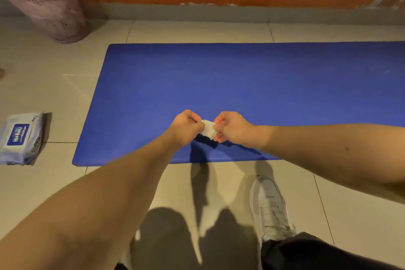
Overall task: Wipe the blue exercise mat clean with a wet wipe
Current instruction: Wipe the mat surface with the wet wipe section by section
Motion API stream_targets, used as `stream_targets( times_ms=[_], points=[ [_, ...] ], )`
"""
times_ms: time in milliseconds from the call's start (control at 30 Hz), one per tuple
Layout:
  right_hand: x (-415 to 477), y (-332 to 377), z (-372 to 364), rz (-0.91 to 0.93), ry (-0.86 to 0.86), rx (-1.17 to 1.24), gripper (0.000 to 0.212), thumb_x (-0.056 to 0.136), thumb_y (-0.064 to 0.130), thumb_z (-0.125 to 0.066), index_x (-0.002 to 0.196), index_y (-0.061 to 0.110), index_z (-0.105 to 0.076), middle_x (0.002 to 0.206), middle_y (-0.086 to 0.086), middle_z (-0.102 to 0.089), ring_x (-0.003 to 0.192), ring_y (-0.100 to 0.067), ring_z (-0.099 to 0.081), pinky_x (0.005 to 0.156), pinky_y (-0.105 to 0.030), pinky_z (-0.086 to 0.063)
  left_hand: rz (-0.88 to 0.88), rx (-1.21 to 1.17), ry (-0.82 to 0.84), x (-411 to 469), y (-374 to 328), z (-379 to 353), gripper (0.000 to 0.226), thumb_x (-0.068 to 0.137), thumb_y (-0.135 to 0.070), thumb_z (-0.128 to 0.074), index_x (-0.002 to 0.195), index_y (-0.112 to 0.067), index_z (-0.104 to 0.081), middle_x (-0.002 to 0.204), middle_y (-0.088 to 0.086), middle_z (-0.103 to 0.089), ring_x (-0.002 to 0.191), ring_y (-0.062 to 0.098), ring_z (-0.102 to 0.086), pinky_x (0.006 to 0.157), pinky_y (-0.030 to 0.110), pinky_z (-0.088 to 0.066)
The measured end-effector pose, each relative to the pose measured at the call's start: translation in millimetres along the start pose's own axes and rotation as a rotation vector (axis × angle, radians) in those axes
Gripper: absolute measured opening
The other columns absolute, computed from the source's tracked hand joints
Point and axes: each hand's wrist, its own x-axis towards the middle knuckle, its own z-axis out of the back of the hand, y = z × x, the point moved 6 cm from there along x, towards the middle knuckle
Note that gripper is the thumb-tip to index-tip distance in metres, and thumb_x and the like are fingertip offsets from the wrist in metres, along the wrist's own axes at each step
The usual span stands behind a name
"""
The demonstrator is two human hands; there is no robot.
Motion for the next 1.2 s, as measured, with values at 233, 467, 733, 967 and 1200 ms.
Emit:
stream_targets(
  times_ms=[233, 467, 733, 967, 1200],
  points=[
    [19.6, -50.6, -8.6, -0.102, -0.033, 0.196, 0.007, 0.102, 0.005, -0.054, 0.1, 0.011, -0.05, 0.091, -0.012, -0.058, 0.069, -0.026, -0.062, 0.049, -0.021, -0.052, 0.038, -0.006, -0.036, 21.7, 38.2, -43.2, 0.01, 0.086, -0.003, -0.067, 0.088, -0.01, -0.06, 0.076, 0.001, -0.06, 0.065, 0.014, -0.053, 0.051, 0.012, -0.043],
    [24.2, -82.1, -35.8, -0.347, -0.094, 0.591, 0.018, 0.093, 0.016, -0.072, 0.096, 0.01, -0.055, 0.1, -0.01, -0.064, 0.094, -0.025, -0.068, 0.079, -0.034, -0.062, 0.053, -0.113, -0.084, 15.2, 48.7, -67.3, 0.011, 0.087, -0.004, -0.07, 0.095, 0.002, -0.064, 0.074, 0.004, -0.063, 0.056, 0.007, -0.056, 0.051, 0.014, -0.045],
    [51.5, -81.4, -35.2, -0.157, -0.262, 0.332, 0.01, 0.091, 0.005, -0.069, 0.096, 0.013, -0.069, 0.099, -0.003, -0.067, 0.092, -0.023, -0.067, 0.081, -0.029, -0.057, 0.067, -0.051, -0.222, 11.5, 75.7, -54.8, 0.012, 0.093, -0.001, -0.061, 0.099, -0.01, -0.066, 0.094, -0.002, -0.068, 0.088, 0.016, -0.064, 0.077, 0.018, -0.051],
    [39.0, -64.2, -97.0, 0.486, 0.003, -0.475, 0.027, 0.1, 0.006, -0.052, 0.124, 0.002, -0.065, 0.145, -0.017, -0.053, 0.138, -0.037, -0.043, 0.112, -0.035, -0.033, 0.146, 0.555, -0.241, 4.2, 123.0, -26.4, 0.05, 0.087, -0.006, -0.056, 0.137, -0.011, -0.057, 0.141, 0.002, -0.046, 0.127, 0.025, -0.04, 0.104, 0.037, -0.043],
    [18.0, -106.5, -121.0, 0.423, 0.053, -1.105, 0.07, 0.105, 0.062, -0.013, 0.161, 0.029, 0.01, 0.166, -0.013, 0.026, 0.15, -0.04, 0.031, 0.124, -0.055, 0.008, 0.083, 0.727, -0.141, 5.6, 124.8, -27.3, 0.062, 0.089, -0.012, -0.058, 0.149, -0.015, -0.041, 0.157, 0.002, -0.026, 0.139, 0.028, -0.027, 0.11, 0.043, -0.041]
  ],
)
